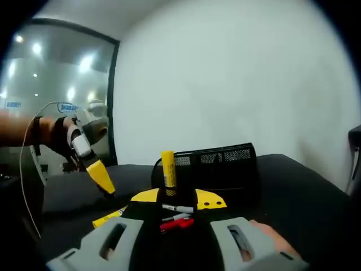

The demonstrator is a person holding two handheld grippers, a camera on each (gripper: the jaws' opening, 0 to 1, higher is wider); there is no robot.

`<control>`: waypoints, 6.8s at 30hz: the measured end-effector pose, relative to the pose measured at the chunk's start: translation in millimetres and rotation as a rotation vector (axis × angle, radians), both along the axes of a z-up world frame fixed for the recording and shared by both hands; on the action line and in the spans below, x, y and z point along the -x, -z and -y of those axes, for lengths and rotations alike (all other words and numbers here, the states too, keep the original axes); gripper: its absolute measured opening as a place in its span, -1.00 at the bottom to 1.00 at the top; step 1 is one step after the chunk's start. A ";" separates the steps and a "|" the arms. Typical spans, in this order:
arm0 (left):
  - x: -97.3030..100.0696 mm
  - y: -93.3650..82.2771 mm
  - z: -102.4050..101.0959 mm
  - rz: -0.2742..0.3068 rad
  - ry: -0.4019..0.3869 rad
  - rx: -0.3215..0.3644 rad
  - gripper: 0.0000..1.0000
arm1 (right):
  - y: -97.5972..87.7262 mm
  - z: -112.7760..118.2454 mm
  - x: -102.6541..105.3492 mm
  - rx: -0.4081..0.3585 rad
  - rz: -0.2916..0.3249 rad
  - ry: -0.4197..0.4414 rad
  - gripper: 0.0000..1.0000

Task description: Pick up pens and glue sticks and place them into the holder.

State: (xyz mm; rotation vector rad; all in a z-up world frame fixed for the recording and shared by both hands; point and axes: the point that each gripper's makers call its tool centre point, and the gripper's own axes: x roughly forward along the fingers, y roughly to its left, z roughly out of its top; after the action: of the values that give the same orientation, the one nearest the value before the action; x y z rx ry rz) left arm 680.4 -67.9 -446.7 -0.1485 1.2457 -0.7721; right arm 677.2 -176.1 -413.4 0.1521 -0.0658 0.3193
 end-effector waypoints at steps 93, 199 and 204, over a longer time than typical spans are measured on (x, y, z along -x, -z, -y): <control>27.6 -58.3 -20.9 1.051 0.057 0.341 -0.70 | -66.0 -109.5 30.1 -0.346 -0.159 -0.483 -0.29; -15.9 -3.3 -72.7 1.050 0.027 0.440 0.38 | -52.1 -55.3 -124.0 0.126 -0.020 0.010 -0.63; -16.3 -2.8 -72.9 1.048 0.026 0.438 0.37 | -39.6 -58.4 -125.7 0.148 -0.045 0.001 -0.63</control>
State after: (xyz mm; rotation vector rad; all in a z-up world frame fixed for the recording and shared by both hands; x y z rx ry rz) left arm 696.8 5.1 -443.9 -0.0602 0.0809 -0.9508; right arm 802.9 -117.7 -373.8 0.0129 0.0021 0.3186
